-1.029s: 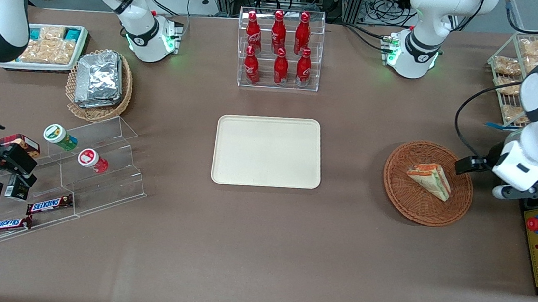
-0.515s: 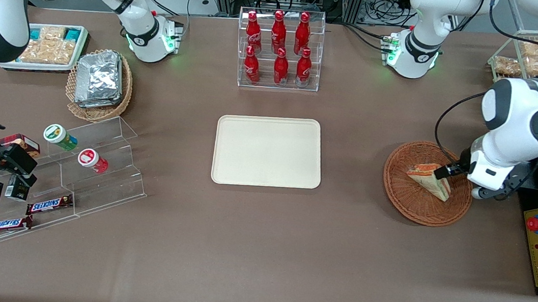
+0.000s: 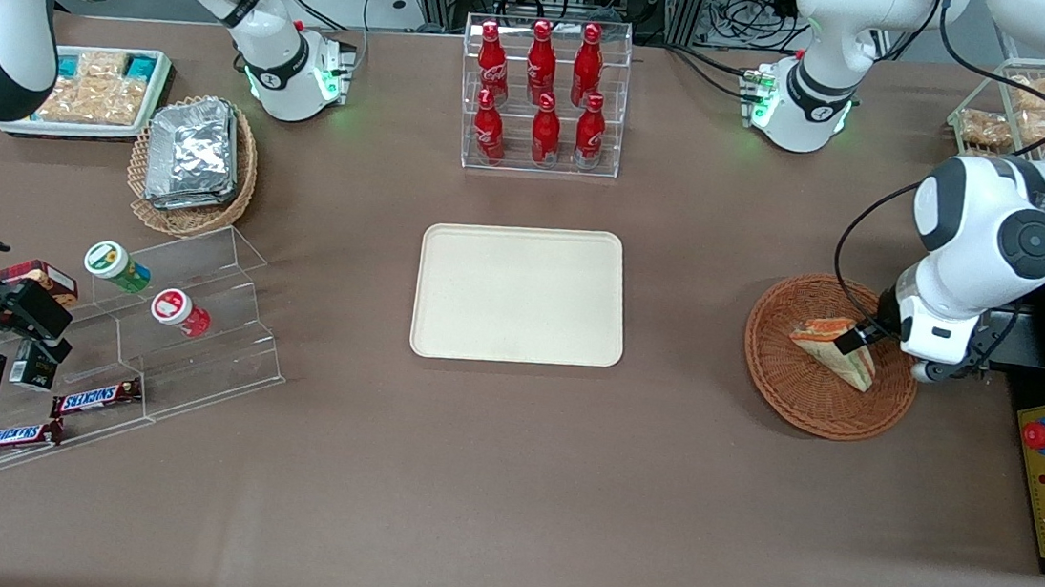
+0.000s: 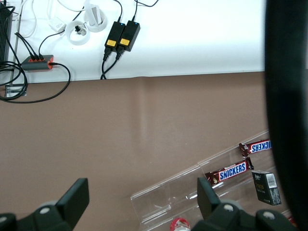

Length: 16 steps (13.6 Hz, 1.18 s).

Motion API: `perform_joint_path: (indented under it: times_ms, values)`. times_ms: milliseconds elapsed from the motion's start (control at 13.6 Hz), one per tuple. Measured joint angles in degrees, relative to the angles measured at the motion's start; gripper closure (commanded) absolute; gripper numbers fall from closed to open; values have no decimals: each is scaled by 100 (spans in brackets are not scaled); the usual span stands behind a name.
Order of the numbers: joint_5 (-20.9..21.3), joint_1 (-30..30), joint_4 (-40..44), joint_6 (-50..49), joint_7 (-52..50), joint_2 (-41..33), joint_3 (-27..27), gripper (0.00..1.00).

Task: Place sandwich from basket to tray
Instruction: 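Lower the left gripper and close it on the wrapped sandwich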

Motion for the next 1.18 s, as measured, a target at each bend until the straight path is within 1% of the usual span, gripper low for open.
perform_joint_path:
  times_ms: [368, 735, 809, 882, 956, 1176]
  values:
    - [16, 0, -375, 761, -482, 291, 0, 0]
    - [52, 0, -555, 1246, -656, 589, 0, 0]
    - [54, 0, -557, 1275, -668, 636, 0, 17]
    - [55, 0, -557, 1290, -688, 667, 0, 69]
    - [55, 0, -557, 1300, -722, 678, 0, 100]
    - [82, 0, -554, 1319, -790, 678, 0, 100]
